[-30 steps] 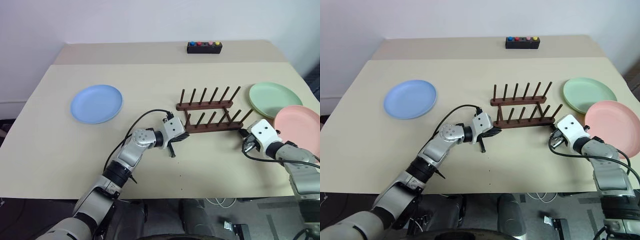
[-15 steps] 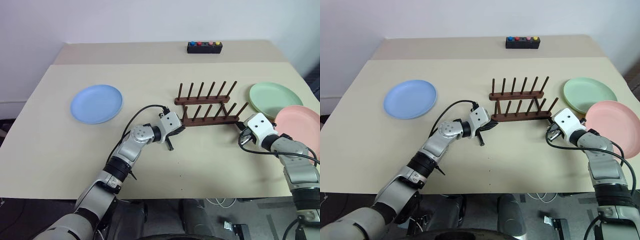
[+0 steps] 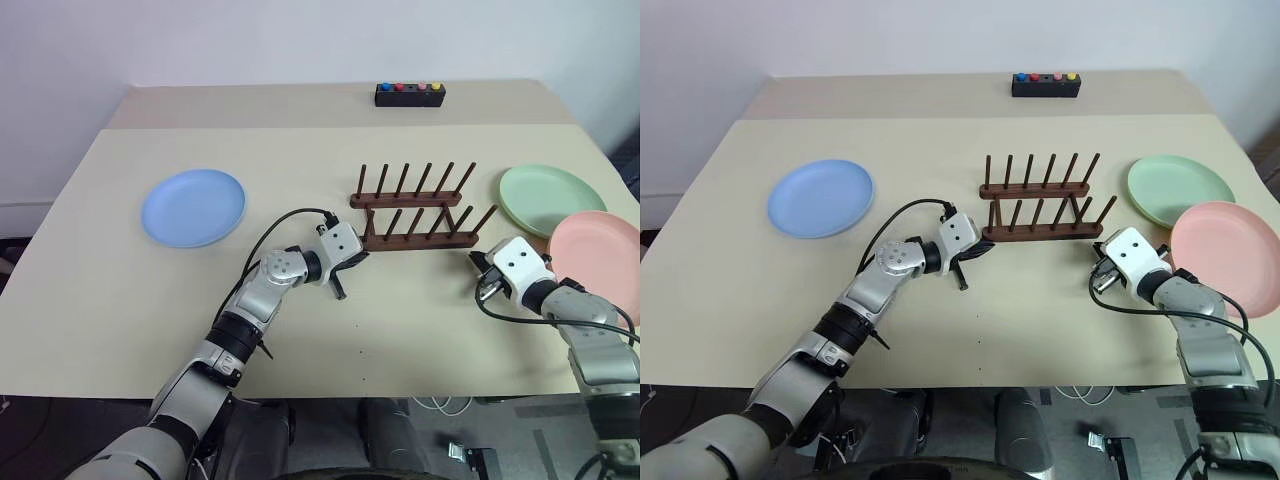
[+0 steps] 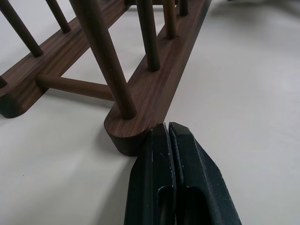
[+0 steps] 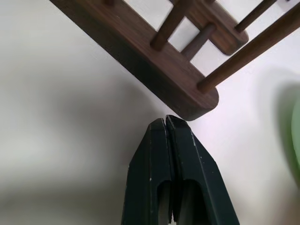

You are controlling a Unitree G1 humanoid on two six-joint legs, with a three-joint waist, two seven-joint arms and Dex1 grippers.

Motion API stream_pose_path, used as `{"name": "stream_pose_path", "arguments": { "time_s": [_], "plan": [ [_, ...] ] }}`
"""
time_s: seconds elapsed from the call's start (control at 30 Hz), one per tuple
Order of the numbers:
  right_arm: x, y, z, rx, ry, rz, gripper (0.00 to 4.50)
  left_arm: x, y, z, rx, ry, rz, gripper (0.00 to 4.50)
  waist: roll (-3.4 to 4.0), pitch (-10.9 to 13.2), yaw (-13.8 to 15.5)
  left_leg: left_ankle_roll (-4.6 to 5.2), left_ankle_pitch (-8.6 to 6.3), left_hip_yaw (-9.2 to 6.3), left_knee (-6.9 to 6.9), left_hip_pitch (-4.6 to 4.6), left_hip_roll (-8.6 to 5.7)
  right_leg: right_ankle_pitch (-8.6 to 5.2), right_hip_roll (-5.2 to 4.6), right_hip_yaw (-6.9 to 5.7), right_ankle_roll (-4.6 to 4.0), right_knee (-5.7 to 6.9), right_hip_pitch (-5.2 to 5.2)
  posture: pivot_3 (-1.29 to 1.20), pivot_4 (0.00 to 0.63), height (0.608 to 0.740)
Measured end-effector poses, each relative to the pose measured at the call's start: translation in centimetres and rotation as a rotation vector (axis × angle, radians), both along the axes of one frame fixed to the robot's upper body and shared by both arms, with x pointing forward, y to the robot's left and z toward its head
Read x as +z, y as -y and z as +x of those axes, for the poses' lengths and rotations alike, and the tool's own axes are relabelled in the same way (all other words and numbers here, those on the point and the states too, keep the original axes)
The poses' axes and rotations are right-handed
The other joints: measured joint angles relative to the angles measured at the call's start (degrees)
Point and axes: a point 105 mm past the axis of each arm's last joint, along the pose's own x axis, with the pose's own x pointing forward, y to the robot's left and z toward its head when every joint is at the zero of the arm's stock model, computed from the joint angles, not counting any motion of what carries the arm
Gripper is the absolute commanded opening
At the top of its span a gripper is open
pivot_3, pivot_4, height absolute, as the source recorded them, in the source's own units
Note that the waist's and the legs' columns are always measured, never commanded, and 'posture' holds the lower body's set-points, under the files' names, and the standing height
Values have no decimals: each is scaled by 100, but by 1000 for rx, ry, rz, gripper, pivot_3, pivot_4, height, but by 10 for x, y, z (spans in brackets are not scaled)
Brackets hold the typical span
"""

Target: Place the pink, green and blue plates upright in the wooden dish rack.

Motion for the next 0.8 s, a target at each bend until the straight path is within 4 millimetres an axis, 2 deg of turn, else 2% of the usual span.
{"name": "stream_pose_path", "arguments": {
  "time_s": [0.1, 0.27, 0.3, 0.37, 0.7, 0.8],
  "plan": [
    [13, 2, -16, 4, -7, 2, 783, -2, -6, -13, -43, -40, -35, 0, 2, 0, 4, 0, 0, -1, -3, -10, 0, 0, 0, 0, 0, 0, -10, 0, 150, 740],
    [43, 26, -37, -105, 12, -2, 3144, 5, -15, -37, -140, -98, -103, 0, 2, 0, 28, 0, 0, -2, 3, -11, 0, 0, 0, 0, -1, 0, -5, 0, 150, 740],
    [47, 33, -41, -146, 16, -10, 3733, 7, -16, -42, -168, -114, -115, 0, 2, 0, 36, 0, 0, -2, 4, -11, 0, 0, 0, 0, -1, 0, -5, 0, 150, 740],
    [52, 45, -47, -219, 17, -12, 4420, 8, -18, -50, -208, -135, -122, 0, 2, 0, 33, 0, 0, -1, 4, -11, 0, 0, 0, 0, -2, 0, -4, 0, 150, 740],
    [24, 76, -53, -479, -67, 66, 4420, 11, -8, -58, -258, -161, -149, 0, 3, -1, 26, 0, 0, -1, 2, -9, 1, -1, 0, 0, -2, 0, -6, 0, 150, 740],
    [14, 78, -54, -509, -96, 82, 3557, 11, -8, -58, -257, -161, -148, 0, 5, -2, 21, 0, 0, 0, 2, -10, 1, -1, 0, 0, -2, -1, -6, 0, 150, 740]
  ]
}}
